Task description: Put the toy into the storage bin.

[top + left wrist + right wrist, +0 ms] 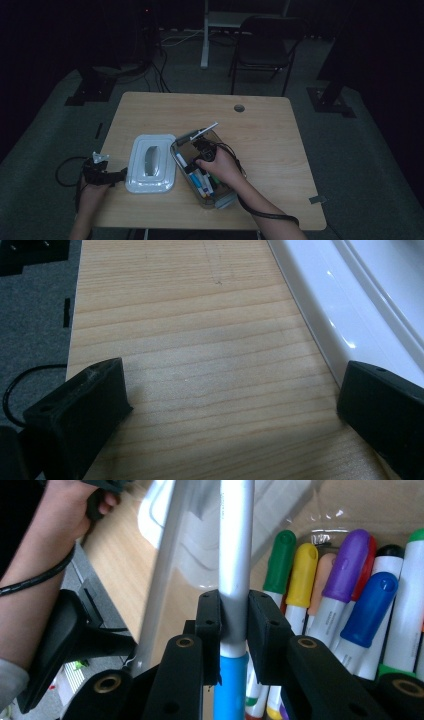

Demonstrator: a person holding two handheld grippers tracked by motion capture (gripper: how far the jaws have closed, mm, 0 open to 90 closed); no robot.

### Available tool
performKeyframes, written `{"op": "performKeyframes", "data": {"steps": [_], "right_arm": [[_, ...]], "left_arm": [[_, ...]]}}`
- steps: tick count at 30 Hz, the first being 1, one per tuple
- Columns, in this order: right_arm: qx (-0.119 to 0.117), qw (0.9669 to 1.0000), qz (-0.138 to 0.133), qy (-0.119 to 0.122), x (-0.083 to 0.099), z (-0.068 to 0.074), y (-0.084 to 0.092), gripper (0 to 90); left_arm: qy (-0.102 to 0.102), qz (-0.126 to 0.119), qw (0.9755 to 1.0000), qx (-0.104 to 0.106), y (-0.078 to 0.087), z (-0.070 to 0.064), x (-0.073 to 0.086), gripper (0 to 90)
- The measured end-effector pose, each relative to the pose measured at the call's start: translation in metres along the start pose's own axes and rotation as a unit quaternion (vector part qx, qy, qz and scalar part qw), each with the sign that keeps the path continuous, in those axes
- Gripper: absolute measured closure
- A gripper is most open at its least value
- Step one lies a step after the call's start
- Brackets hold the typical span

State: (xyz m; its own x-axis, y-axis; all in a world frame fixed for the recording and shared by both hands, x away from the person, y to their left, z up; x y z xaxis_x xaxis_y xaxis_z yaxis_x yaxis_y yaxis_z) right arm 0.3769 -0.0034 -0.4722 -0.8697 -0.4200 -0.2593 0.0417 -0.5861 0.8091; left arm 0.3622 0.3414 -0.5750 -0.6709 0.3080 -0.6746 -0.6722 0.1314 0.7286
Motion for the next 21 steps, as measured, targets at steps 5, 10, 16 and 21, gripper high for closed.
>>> {"op": "performKeyframes", "data": {"steps": [5, 10, 16, 21], "right_arm": [[0.019, 0.9997, 0.017, -0.004, 0.000, -0.005, -0.012, 76.9], [0.029, 0.9992, 0.027, -0.006, 0.001, -0.008, -0.020, 76.8], [0.031, 0.9986, 0.042, 0.001, 0.004, -0.008, -0.026, 70.9], [0.038, 0.9987, 0.025, 0.022, 0.005, -0.010, -0.019, 60.6]], "left_arm": [[0.001, 0.000, 1.0000, 0.000, 0.000, 0.000, 0.000, 0.4], [0.001, 0.000, 1.0000, 0.000, 0.000, 0.000, 0.000, 0.4], [0.001, 0.000, 1.0000, 0.000, 0.000, 0.000, 0.000, 0.4], [0.001, 0.000, 1.0000, 0.000, 0.000, 0.000, 0.000, 0.4]]}}
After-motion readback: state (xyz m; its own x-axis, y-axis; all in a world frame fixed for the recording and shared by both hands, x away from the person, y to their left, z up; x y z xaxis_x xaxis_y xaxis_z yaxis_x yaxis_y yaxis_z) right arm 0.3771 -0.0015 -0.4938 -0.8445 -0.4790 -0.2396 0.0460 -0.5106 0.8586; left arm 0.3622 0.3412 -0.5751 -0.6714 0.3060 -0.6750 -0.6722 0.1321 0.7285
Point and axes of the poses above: each handheld gripper's, and its own axes: y roughly backward along the jaws, x roughly out of its underside, z roughly to its left, the point moved 4 cm from there along -y, roughly forward along the jaws, and after that the axes turned 9 degrees about -y, right-handed, at the moved point
